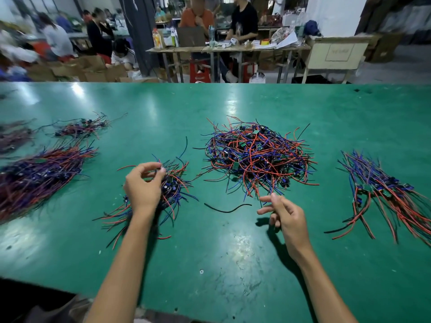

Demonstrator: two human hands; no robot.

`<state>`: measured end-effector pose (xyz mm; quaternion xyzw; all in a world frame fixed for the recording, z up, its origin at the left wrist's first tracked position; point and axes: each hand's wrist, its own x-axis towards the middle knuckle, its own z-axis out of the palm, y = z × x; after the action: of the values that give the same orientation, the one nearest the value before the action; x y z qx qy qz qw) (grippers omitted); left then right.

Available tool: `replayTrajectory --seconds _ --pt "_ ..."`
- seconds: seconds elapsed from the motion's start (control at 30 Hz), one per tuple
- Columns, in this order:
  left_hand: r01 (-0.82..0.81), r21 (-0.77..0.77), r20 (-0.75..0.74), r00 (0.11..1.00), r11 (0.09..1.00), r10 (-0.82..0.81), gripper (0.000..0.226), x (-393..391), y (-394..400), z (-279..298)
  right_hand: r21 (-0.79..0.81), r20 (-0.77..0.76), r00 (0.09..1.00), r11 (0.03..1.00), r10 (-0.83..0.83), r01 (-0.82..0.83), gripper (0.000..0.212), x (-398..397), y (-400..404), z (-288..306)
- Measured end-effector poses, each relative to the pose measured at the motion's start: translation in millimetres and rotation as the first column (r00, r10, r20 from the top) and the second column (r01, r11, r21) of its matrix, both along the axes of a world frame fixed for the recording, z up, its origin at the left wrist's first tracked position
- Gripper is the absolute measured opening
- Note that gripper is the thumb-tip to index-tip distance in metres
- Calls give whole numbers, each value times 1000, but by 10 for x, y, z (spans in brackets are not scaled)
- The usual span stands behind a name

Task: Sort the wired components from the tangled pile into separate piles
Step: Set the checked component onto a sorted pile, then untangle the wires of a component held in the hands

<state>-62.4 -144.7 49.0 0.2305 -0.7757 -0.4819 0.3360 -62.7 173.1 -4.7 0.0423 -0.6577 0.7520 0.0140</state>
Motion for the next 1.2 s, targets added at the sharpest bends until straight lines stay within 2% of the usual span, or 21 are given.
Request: replayTrajectory --seconds 0.07,0.1,0.13,0.2,0.23,0.27,0.3,0.33,0.4,0.43,0.57,0.6,0.67,0.73,0.8,0.9,0.97,1.03,1.1,1.17,1.2 --pt "40 -98 317 948 994 -7 19 1 -139 -84 11 0 1000 1000 4 -4 29 4 -7 0" --pt "68 -149 416 909 987 0 22 12 -137 -114 14 -1 1000 1000 3 -3 27 5 -10 1" --pt "71 -221 457 889 973 39 23 26 -92 -128 22 -3 1000 1000 -1 1 25 1 -9 -1" --pt "1 -439 335 928 899 162 21 47 112 -121 44 -10 1000 999 -10 10 21 -3 -7 -6" --pt "13 -521 226 966 853 124 21 55 261 -98 52 -13 1000 999 -14 14 19 -1 -8 -7" --pt "107 -572 161 987 813 -16 20 49 425 -90 63 -15 1000 998 -19 20 17 -2 -6 -5" --pt "273 -593 181 962 757 -205 19 30 588 -109 82 -17 1000 996 -23 25 15 -3 -2 0" --pt "444 -587 275 896 677 -349 19 18 756 -154 104 -19 1000 994 -24 26 14 -1 2 4" --pt "633 -546 475 774 549 -419 24 4 1034 -279 134 -21 1000 991 -20 22 12 6 11 4" --pt "644 -540 516 762 542 -391 26 -8 1117 -355 145 -21 1000 989 -18 21 12 12 9 2" --pt "595 -584 502 799 552 -331 22 25 1228 -515 164 -24 999 986 -33 36 14 24 -14 31" --pt "593 -548 478 800 590 -361 18 48 1226 -508 163 -26 999 986 -39 43 14 19 -17 42" --pt "541 -419 371 835 729 -406 11 87 1173 -423 136 -22 999 990 -41 44 15 18 -15 56" --pt "402 -367 234 913 839 -335 9 77 1026 -267 108 -14 999 994 -34 35 16 25 -10 65" --pt "212 -395 88 977 894 -193 10 41 812 -74 107 -11 1000 994 -26 27 16 29 -4 61" --pt "-90 -484 -72 995 870 63 12 -18 466 165 118 -10 1000 993 -22 23 17 21 -2 58" --pt "-150 -621 17 979 769 205 16 -78 270 190 127 -9 1000 992 -23 24 17 18 -3 64" --pt "-19 -717 286 903 696 320 24 -146 185 138 124 -6 1000 992 -22 23 17 19 -2 65" --pt "98 -742 448 809 663 381 34 -213 233 79 130 -7 1000 991 -24 25 17 17 -3 64" --pt "157 -748 440 845 644 304 32 -306 386 37 146 -3 1000 989 -26 26 17 14 -5 63" --pt "199 -735 416 887 648 200 29 -361 498 22 147 0 1000 989 -27 27 17 12 -3 62"
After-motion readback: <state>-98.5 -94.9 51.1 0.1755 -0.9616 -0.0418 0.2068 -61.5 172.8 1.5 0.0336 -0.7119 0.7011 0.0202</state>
